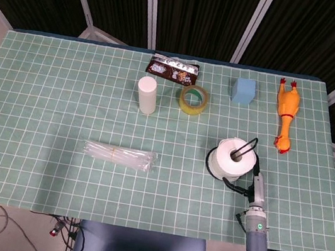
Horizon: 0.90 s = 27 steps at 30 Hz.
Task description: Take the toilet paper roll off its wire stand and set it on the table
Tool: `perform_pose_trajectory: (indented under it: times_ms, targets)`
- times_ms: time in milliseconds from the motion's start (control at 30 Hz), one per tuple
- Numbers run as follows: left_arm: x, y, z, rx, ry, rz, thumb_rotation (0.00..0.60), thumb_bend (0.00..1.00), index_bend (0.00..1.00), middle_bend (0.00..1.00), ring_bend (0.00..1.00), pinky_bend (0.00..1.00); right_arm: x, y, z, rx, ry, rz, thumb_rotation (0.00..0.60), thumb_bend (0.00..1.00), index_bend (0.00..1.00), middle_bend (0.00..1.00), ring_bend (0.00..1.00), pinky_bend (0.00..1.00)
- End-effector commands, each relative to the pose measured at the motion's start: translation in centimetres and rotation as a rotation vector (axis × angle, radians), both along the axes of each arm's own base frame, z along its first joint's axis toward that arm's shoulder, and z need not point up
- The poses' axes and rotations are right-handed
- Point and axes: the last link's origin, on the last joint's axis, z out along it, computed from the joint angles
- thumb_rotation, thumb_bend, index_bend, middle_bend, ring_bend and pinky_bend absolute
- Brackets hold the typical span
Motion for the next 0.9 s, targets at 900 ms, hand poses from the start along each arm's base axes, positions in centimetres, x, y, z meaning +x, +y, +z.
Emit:
perform_pose_trajectory:
  times_ms: [900]
  targets:
    - [-0.1, 0.1, 0.0, 0.002, 0.0, 0.009, 0.6, 0.04, 0.14, 0.05, 0.0, 0.0, 2.3, -2.5, -0.7, 0.048, 0.012, -0.008, 0.6, 0.0, 0.17, 0.19, 0.0, 0.0]
